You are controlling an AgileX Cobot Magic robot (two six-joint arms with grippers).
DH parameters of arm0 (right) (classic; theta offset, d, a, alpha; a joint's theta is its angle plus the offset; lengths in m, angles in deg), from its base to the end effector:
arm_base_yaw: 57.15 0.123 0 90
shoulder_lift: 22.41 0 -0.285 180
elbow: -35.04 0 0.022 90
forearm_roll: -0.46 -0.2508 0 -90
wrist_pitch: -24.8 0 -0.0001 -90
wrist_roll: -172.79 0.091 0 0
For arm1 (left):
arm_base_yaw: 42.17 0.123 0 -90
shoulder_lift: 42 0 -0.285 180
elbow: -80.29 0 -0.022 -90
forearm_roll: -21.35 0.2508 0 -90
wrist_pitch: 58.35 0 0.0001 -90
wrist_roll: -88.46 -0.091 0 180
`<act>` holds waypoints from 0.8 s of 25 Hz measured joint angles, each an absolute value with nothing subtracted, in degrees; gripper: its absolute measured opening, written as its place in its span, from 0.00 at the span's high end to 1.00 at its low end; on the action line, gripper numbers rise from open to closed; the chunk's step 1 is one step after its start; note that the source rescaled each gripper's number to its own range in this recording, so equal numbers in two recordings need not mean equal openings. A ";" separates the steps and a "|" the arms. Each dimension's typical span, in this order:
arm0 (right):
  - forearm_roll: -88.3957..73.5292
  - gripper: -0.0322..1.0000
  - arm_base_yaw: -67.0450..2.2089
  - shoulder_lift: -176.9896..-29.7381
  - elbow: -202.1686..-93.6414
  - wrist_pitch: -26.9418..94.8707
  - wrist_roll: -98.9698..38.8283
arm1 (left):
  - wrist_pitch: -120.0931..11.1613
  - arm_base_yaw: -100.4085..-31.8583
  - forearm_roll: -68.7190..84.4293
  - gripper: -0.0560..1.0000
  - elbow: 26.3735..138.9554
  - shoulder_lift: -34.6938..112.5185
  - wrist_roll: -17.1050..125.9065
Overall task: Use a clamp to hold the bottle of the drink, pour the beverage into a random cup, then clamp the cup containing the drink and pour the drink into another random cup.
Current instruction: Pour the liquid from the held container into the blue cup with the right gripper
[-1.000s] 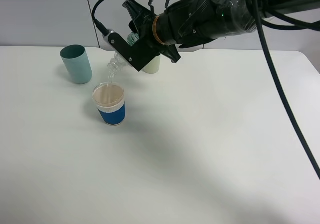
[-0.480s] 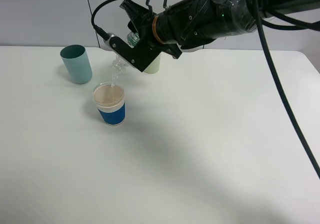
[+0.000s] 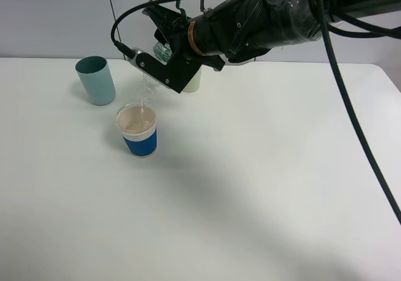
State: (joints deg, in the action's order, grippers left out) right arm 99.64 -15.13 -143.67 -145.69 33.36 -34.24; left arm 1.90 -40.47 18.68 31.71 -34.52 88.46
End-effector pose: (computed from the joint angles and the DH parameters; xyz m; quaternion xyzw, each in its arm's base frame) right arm 0.3461 0.2937 0.2143 -0.8517 0.1245 -0.3860 0.3318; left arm -0.0052 -0.0038 0.2780 -0.0117 0.8492 -0.0155 0.5278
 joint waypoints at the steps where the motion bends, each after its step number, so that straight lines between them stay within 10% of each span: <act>1: 99.68 0.97 -15.13 -143.67 -145.69 33.30 -34.24 | 1.90 -40.47 18.68 0.14 31.71 -34.52 88.46; 20: 99.68 0.97 -15.13 -143.61 -146.09 33.12 -36.22 | 1.90 -40.47 18.68 0.14 31.71 -34.52 88.46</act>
State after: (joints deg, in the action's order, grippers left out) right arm 99.68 -15.13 -143.61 -146.09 33.12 -36.22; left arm 1.90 -40.47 18.68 31.71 -34.52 88.46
